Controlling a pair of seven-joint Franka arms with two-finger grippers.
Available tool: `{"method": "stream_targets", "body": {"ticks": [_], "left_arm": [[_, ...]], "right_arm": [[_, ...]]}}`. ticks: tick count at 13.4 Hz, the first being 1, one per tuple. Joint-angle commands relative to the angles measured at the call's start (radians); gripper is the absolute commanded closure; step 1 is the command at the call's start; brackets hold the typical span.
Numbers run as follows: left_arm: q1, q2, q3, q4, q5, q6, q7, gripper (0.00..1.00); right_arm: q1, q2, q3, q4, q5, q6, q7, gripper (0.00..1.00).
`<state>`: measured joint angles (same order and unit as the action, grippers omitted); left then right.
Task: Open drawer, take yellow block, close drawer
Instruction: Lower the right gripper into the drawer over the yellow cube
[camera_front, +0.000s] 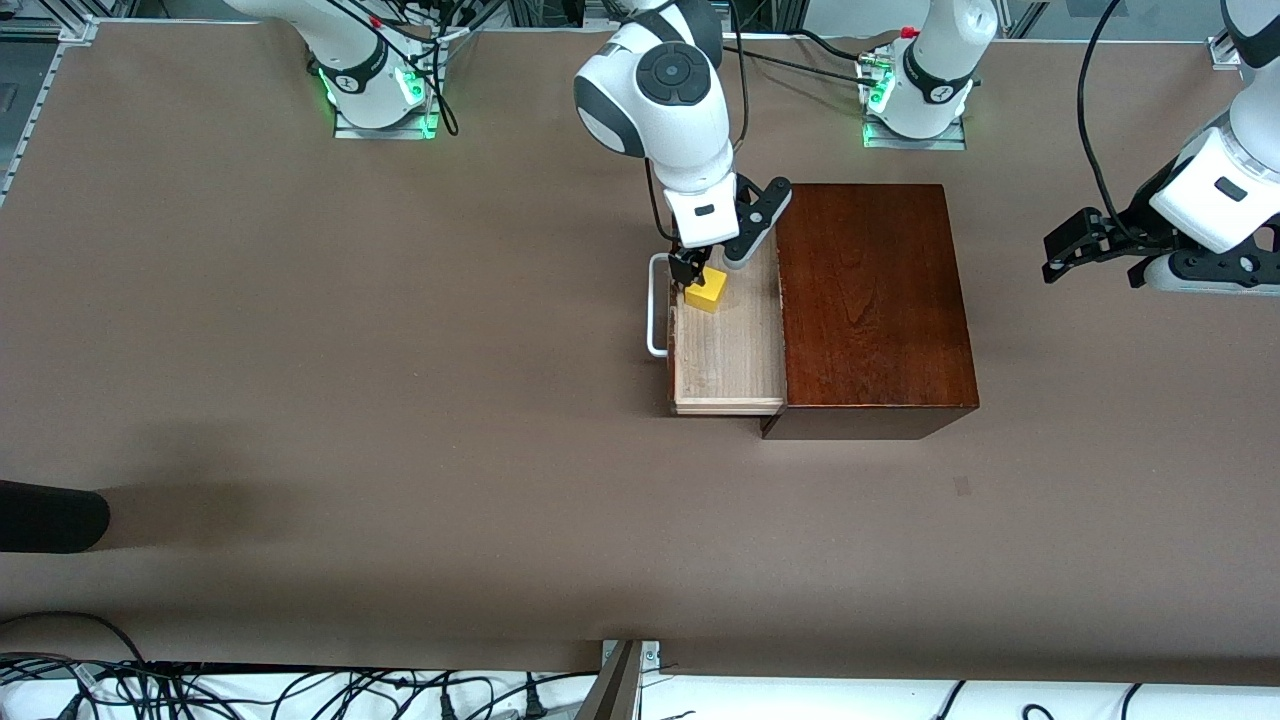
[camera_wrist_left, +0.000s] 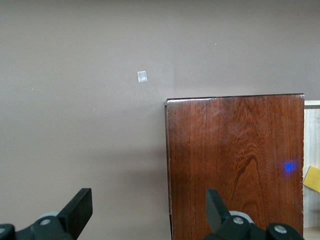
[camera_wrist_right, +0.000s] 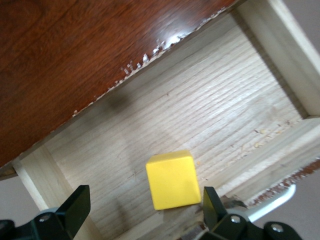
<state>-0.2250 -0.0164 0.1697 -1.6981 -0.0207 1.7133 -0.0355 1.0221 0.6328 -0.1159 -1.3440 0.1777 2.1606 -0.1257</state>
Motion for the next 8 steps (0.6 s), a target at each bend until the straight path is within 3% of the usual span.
{"method": "stream_targets", "body": {"ticks": [1, 8], "left_arm": [[0.007, 0.006, -0.006, 0.021, -0.031, -0.018, 0.020, 0.00], [0.009, 0.012, -0.006, 0.024, -0.031, -0.018, 0.020, 0.00]], "right_arm": [[0.021, 0.040, -0.013, 0.035, -0.021, -0.002, -0.022, 0.00], [0.023, 0.062, -0.013, 0.034, -0.101, -0.002, -0.095, 0.00]]}}
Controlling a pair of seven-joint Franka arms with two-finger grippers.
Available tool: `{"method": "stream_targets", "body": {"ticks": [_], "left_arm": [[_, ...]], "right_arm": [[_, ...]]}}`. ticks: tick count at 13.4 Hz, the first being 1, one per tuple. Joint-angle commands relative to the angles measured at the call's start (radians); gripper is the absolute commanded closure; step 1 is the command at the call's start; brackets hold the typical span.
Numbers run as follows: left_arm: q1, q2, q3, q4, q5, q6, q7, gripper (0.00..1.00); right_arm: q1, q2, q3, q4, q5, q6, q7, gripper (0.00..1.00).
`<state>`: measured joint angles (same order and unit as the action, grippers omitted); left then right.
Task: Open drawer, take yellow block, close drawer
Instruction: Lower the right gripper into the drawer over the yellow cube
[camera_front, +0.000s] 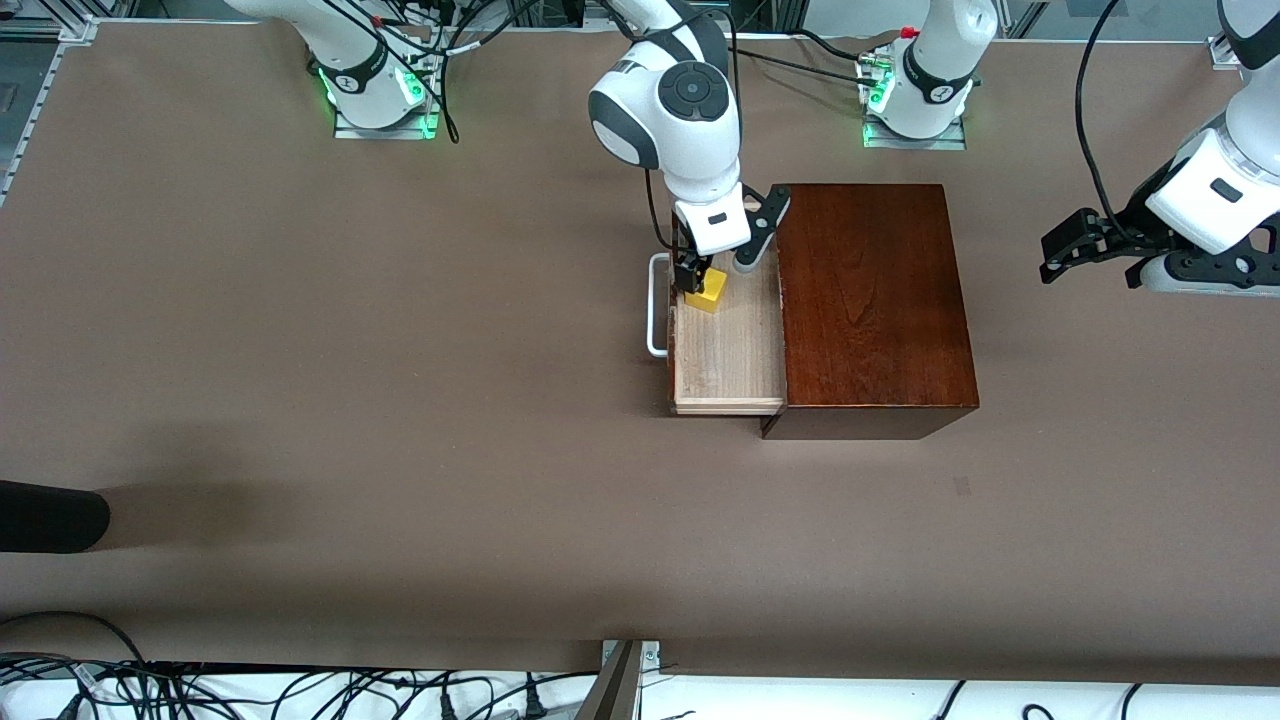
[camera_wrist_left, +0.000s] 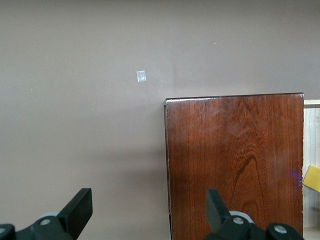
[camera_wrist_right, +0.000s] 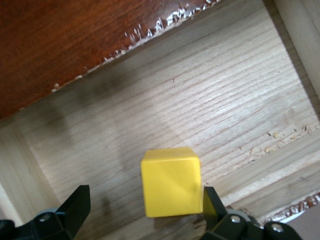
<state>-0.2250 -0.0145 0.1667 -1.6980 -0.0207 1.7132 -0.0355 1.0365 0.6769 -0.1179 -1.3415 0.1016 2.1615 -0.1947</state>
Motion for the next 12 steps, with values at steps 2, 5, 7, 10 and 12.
{"method": "stream_targets", "body": {"ticks": [2, 5, 7, 10, 12], "left_arm": [[0.009, 0.010, -0.003, 0.024, -0.031, -0.018, 0.020, 0.00], [0.009, 0.010, -0.003, 0.024, -0.031, -0.018, 0.020, 0.00], [0.009, 0.010, -0.003, 0.024, -0.031, -0.018, 0.013, 0.00], [0.010, 0.008, -0.003, 0.024, -0.025, -0.018, 0.012, 0.00], [0.009, 0.010, -0.003, 0.026, -0.012, -0.017, 0.013, 0.00]], "right_arm": [[0.008, 0.029, -0.011, 0.031, -0.026, 0.001, -0.043, 0.00], [0.008, 0.047, -0.011, 0.031, -0.028, 0.024, -0.045, 0.00], [0.010, 0.056, -0.011, 0.031, -0.028, 0.040, -0.045, 0.00], [0.010, 0.063, -0.011, 0.031, -0.031, 0.041, -0.046, 0.00], [0.010, 0.073, -0.011, 0.031, -0.051, 0.044, -0.046, 0.02]]}}
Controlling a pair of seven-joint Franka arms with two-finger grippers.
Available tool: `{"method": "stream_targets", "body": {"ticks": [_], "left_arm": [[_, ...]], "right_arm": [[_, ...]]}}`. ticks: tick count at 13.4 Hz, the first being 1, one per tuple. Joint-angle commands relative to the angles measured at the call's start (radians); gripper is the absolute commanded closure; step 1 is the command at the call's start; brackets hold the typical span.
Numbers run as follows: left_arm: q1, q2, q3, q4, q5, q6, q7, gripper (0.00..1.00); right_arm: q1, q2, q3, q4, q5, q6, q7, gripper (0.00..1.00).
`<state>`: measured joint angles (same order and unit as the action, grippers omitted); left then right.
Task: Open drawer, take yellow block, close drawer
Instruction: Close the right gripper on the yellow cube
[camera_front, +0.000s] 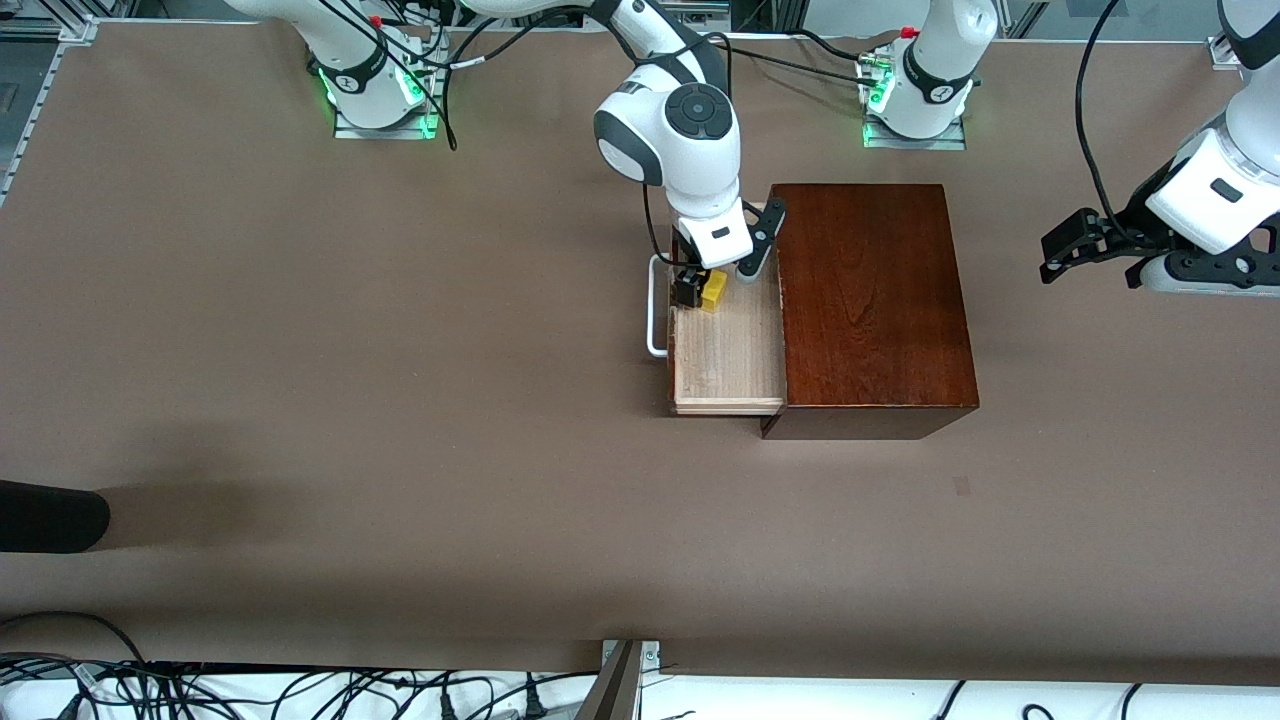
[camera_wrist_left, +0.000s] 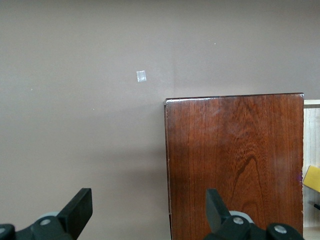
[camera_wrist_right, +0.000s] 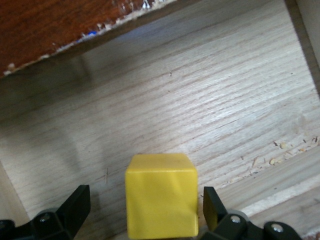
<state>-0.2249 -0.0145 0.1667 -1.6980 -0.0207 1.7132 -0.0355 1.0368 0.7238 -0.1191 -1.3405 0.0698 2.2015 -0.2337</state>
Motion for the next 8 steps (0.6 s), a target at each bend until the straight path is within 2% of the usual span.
{"method": "stream_targets", "body": {"ticks": [1, 2, 4, 6, 7, 8], "left_arm": [[0.010, 0.010, -0.001, 0.026, -0.011, -0.017, 0.013, 0.00], [0.013, 0.010, 0.004, 0.026, -0.013, -0.017, 0.013, 0.00], [0.050, 0.008, 0.011, 0.047, -0.025, -0.017, 0.016, 0.00], [0.061, 0.010, 0.011, 0.057, -0.027, -0.017, 0.020, 0.00], [0.061, 0.010, 0.010, 0.057, -0.025, -0.018, 0.019, 0.00], [0.061, 0.010, 0.010, 0.057, -0.025, -0.017, 0.017, 0.00]], "right_arm": [[0.009, 0.029, -0.010, 0.030, -0.021, 0.015, -0.010, 0.06], [0.009, 0.034, -0.011, 0.030, -0.021, 0.018, -0.010, 0.12], [0.009, 0.039, -0.010, 0.030, -0.022, 0.032, -0.009, 0.36], [0.008, 0.039, -0.011, 0.032, -0.022, 0.032, -0.010, 0.78], [0.008, 0.039, -0.011, 0.032, -0.022, 0.032, -0.010, 0.95], [0.009, 0.039, -0.011, 0.032, -0.021, 0.030, -0.009, 0.97]]}}
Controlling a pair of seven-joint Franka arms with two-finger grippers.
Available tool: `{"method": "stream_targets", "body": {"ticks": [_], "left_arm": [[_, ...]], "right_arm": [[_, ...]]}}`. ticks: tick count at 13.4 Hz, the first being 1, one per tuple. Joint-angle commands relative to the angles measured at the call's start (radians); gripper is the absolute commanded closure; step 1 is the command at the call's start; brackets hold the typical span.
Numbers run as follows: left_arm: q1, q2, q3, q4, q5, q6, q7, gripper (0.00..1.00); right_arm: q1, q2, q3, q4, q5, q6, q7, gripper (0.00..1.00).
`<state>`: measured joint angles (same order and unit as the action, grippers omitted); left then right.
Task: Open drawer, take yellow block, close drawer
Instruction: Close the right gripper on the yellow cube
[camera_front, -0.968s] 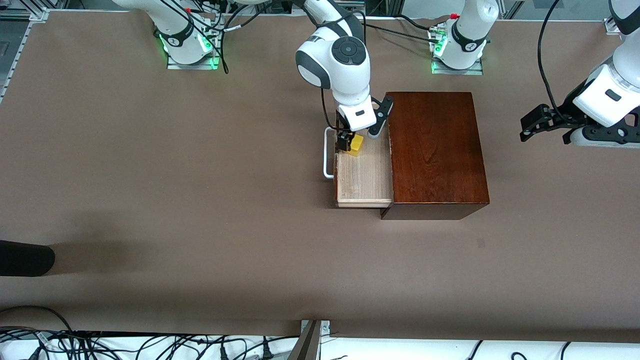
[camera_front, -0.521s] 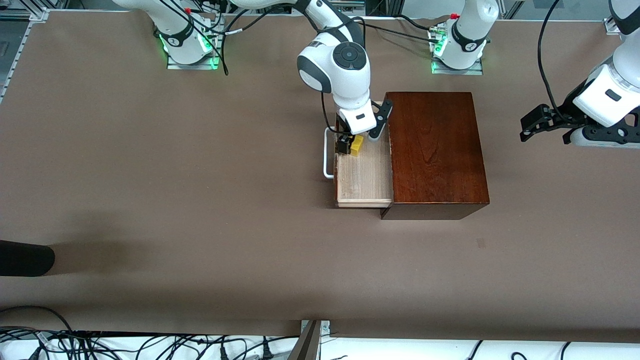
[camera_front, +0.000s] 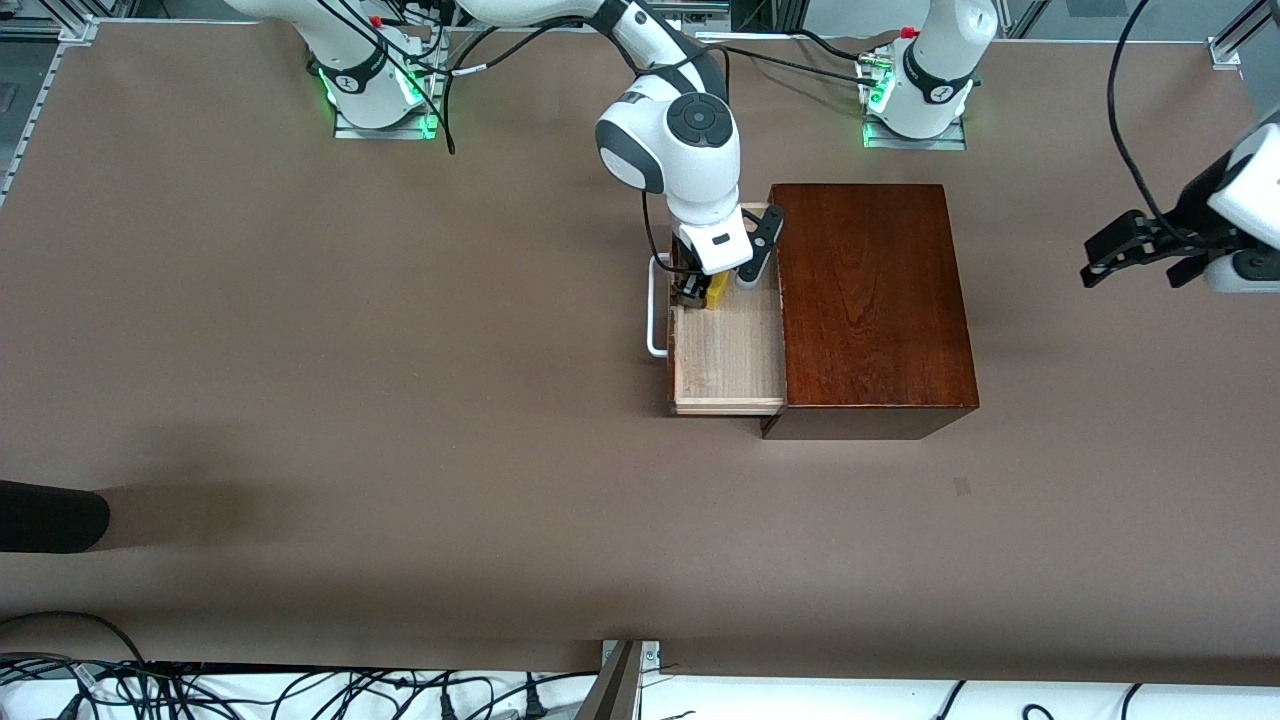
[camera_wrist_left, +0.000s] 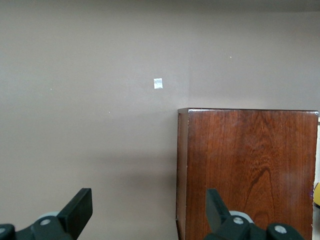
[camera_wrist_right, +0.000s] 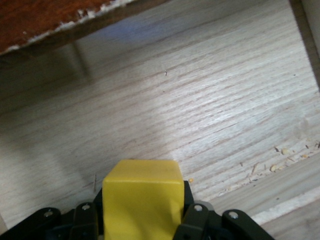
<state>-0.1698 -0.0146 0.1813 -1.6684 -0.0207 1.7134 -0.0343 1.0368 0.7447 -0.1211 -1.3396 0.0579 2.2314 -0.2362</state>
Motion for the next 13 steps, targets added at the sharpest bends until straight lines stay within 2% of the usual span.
{"method": "stream_targets", "body": {"ticks": [1, 4, 7, 10, 13], "left_arm": [[0.006, 0.012, -0.006, 0.027, -0.025, -0.017, 0.014, 0.00], [0.006, 0.012, -0.006, 0.029, -0.025, -0.017, 0.011, 0.00], [0.006, 0.012, -0.006, 0.029, -0.027, -0.017, 0.010, 0.00], [0.003, 0.019, -0.009, 0.030, -0.024, -0.017, 0.010, 0.00], [0.004, 0.019, -0.009, 0.032, -0.025, -0.015, 0.010, 0.00]], "right_arm": [[0.009, 0.018, -0.009, 0.033, -0.010, -0.003, -0.008, 0.97], [0.009, 0.016, -0.009, 0.072, -0.009, -0.035, -0.006, 0.97], [0.006, 0.016, -0.008, 0.177, -0.001, -0.171, -0.006, 0.97], [-0.023, 0.001, -0.011, 0.217, 0.008, -0.283, -0.014, 0.97], [-0.078, -0.065, -0.009, 0.234, 0.016, -0.372, -0.017, 0.97]]}}
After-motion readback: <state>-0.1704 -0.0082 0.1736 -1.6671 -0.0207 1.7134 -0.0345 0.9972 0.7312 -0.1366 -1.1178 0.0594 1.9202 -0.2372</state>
